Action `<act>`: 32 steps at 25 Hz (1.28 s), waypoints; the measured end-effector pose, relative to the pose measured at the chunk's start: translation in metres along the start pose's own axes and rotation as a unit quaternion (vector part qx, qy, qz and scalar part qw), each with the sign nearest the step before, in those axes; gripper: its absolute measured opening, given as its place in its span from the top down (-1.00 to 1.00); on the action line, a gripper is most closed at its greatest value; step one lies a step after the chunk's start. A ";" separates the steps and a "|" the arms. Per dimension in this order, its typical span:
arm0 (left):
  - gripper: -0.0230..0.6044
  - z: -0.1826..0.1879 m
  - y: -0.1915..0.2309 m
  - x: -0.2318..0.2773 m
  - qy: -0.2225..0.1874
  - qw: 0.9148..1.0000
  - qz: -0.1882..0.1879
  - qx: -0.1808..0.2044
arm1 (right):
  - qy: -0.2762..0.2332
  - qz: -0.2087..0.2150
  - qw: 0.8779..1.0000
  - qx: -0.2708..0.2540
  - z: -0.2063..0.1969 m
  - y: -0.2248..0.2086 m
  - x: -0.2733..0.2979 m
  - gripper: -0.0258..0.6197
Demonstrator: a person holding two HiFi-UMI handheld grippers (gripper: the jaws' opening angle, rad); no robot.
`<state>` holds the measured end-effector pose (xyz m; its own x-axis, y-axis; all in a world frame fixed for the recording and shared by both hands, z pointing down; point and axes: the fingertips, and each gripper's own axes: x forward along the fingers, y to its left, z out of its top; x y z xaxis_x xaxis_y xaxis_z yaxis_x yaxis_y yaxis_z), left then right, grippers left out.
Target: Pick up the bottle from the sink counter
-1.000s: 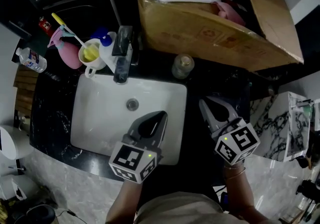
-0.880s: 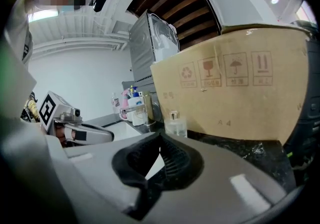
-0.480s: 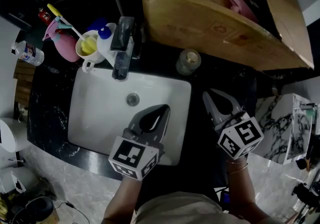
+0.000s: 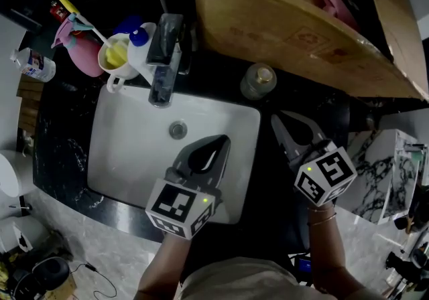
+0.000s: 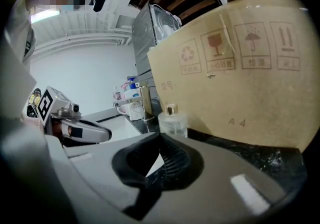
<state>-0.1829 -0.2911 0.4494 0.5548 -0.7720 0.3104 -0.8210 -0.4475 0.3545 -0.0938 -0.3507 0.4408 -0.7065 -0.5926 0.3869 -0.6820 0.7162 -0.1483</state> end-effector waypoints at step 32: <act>0.91 0.002 0.009 0.023 -0.003 1.000 -0.002 -0.003 | -0.025 0.018 0.999 -0.027 0.011 -0.032 0.052 -0.12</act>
<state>-0.1774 -0.3137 0.4584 0.5572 -0.7732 0.3028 -0.8179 -0.4479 0.3612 -0.1108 -0.4090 0.4557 -0.7394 -0.5834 0.3360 -0.6463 0.7550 -0.1113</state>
